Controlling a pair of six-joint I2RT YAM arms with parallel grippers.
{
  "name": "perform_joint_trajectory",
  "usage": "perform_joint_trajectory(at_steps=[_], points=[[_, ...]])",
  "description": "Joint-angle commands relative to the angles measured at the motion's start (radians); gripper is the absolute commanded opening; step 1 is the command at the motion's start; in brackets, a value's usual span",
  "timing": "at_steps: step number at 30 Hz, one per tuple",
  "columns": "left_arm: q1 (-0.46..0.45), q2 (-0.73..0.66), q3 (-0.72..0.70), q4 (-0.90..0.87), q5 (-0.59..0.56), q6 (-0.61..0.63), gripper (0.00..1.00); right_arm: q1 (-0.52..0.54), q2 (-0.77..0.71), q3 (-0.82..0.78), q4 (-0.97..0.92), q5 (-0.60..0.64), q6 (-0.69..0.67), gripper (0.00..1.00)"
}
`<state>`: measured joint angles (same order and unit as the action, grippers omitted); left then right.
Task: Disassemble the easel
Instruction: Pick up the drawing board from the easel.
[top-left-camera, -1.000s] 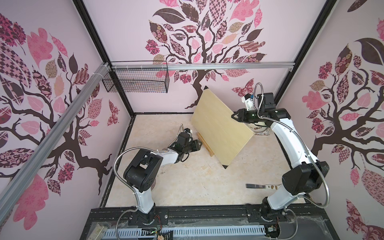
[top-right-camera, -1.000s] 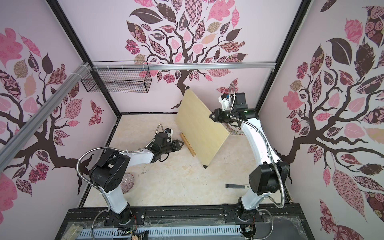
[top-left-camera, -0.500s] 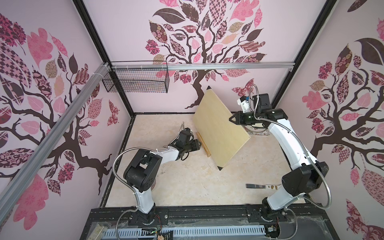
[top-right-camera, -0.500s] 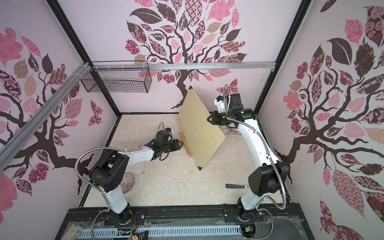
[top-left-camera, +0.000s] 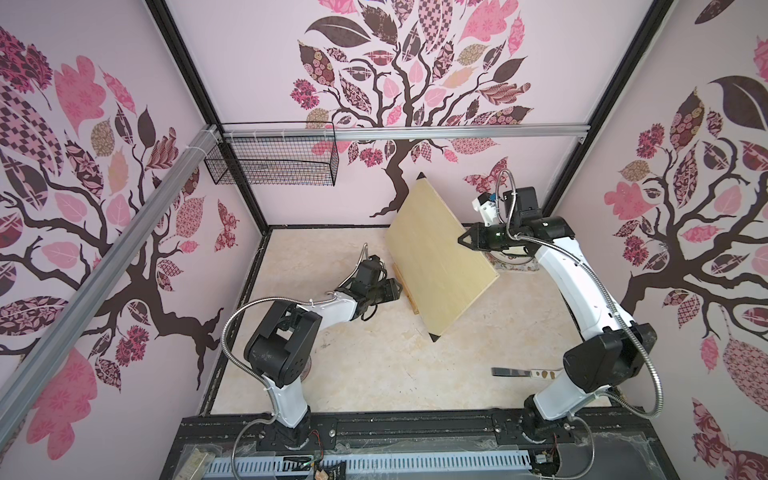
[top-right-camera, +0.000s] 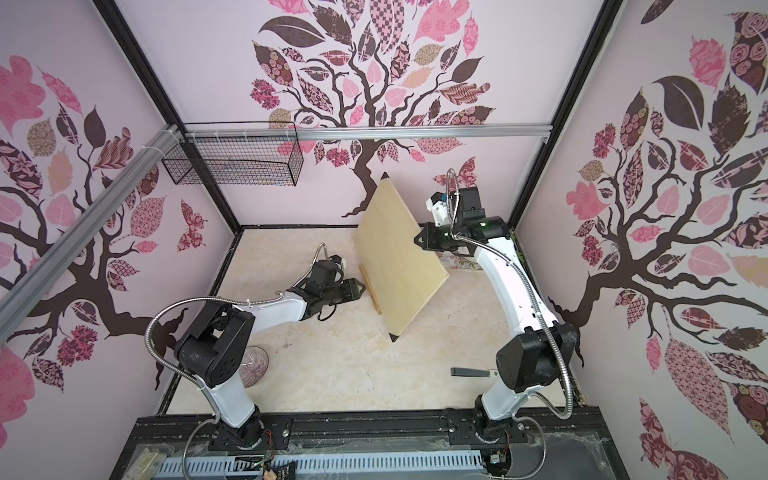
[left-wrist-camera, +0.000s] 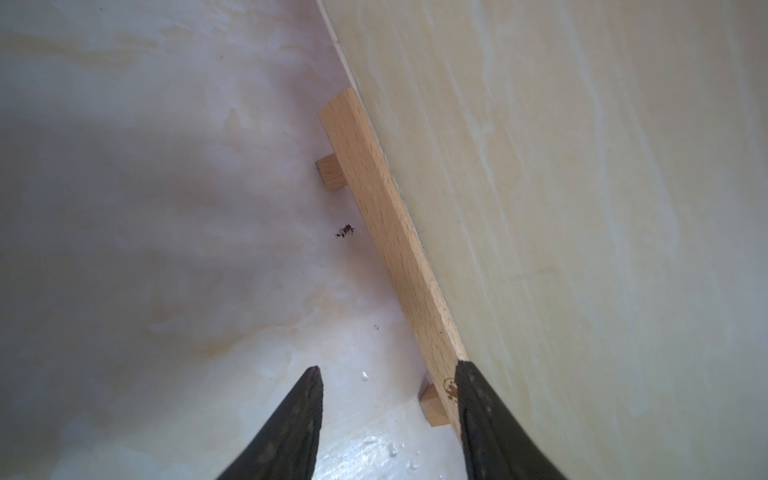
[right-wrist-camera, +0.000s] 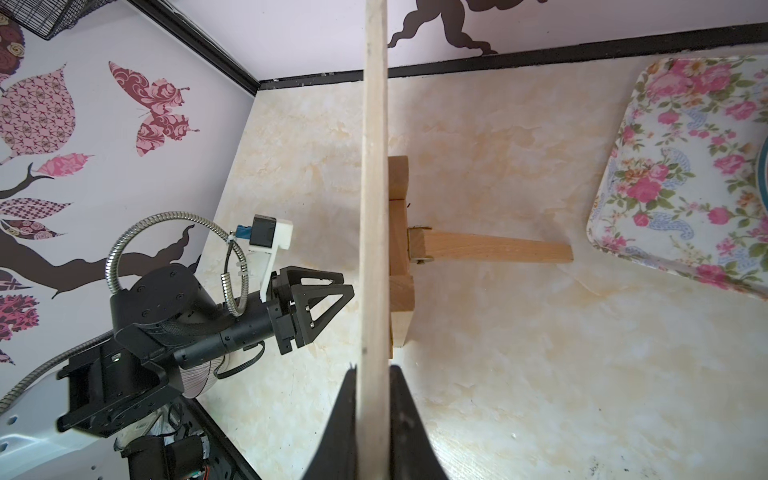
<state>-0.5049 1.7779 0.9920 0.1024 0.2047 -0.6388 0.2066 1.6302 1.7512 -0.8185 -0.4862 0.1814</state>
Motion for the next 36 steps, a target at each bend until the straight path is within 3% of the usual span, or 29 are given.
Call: perform_joint_trajectory(at_steps=[1, 25, 30, 36], points=[[-0.004, -0.04, 0.02, -0.008, -0.013, 0.013, 0.54, 0.014, -0.049, 0.011, 0.042, -0.068, 0.034, 0.0], [0.009, -0.197, 0.035, -0.04, -0.007, -0.027, 0.59, 0.014, -0.298, -0.066, 0.368, -0.055, 0.182, 0.0], [0.074, -0.266, 0.017, -0.046, 0.054, -0.073, 0.63, 0.014, -0.39, -0.187, 0.556, -0.067, 0.276, 0.0], [0.186, -0.367, -0.019, -0.046, 0.167, -0.117, 0.67, 0.014, -0.486, -0.452, 0.944, -0.102, 0.525, 0.0]])
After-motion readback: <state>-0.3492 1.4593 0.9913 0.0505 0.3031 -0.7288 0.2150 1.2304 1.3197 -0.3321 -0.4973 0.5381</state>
